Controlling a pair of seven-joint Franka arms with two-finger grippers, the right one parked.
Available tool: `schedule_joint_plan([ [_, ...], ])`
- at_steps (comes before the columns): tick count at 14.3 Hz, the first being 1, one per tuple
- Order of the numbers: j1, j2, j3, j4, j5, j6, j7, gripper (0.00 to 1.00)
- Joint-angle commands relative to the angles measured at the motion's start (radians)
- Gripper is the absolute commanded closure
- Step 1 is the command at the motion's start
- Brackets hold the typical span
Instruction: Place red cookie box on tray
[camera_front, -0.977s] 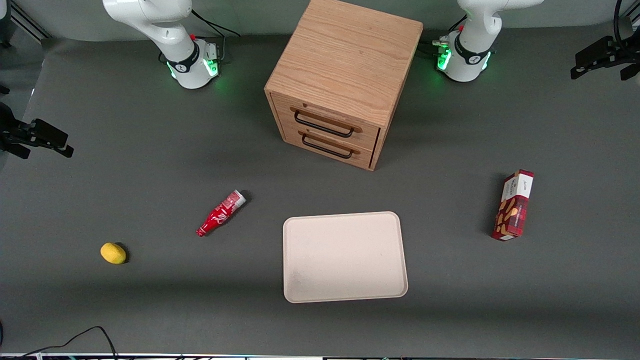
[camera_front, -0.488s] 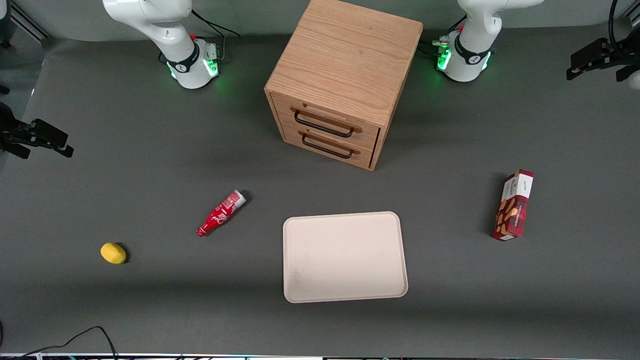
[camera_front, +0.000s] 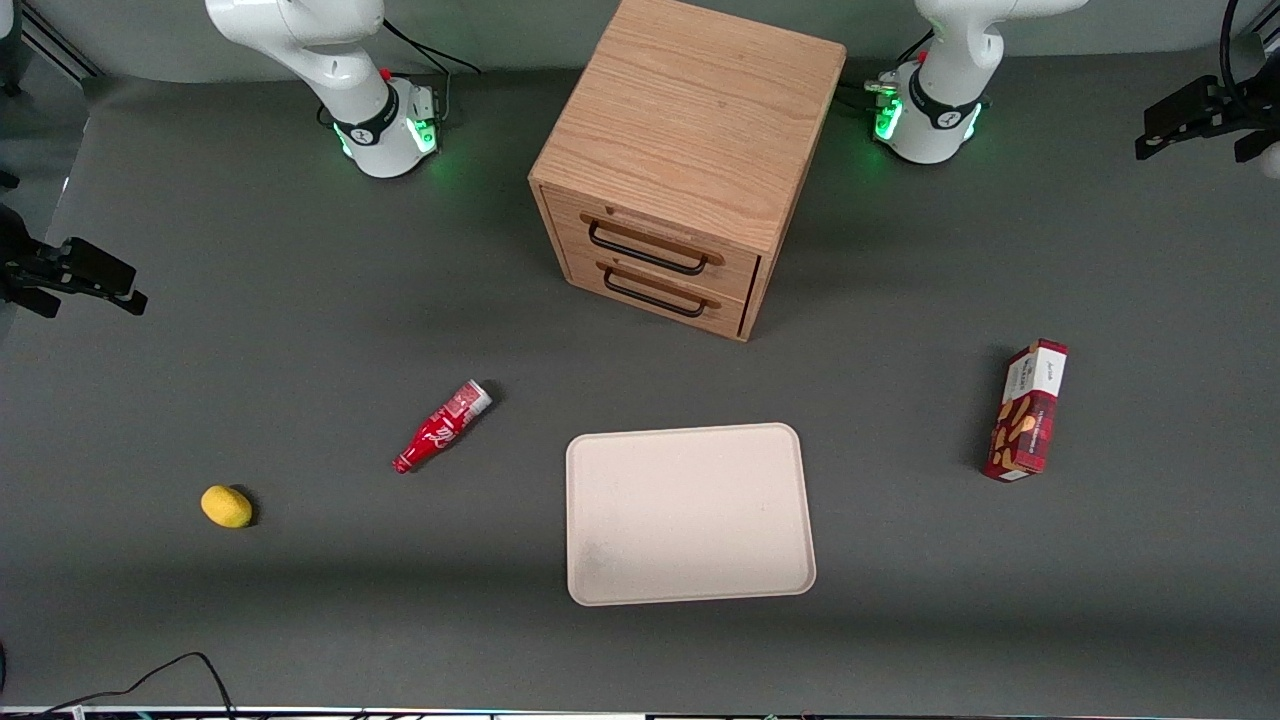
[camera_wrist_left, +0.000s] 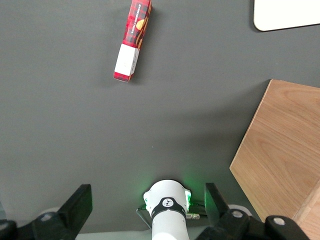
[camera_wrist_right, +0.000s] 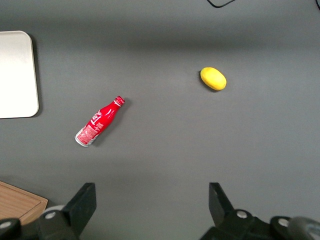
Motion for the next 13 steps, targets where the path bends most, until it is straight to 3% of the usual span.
schedule_joint_plan([
  [1,-0.005,0.000,0.002,0.008,0.012,-0.012,-0.013,0.00],
  [6,-0.003,-0.003,0.003,0.018,0.018,-0.016,-0.004,0.00],
  [8,-0.003,-0.003,0.005,0.021,0.060,-0.012,0.008,0.00],
  [13,0.001,0.106,0.071,-0.058,0.064,0.132,0.238,0.00],
])
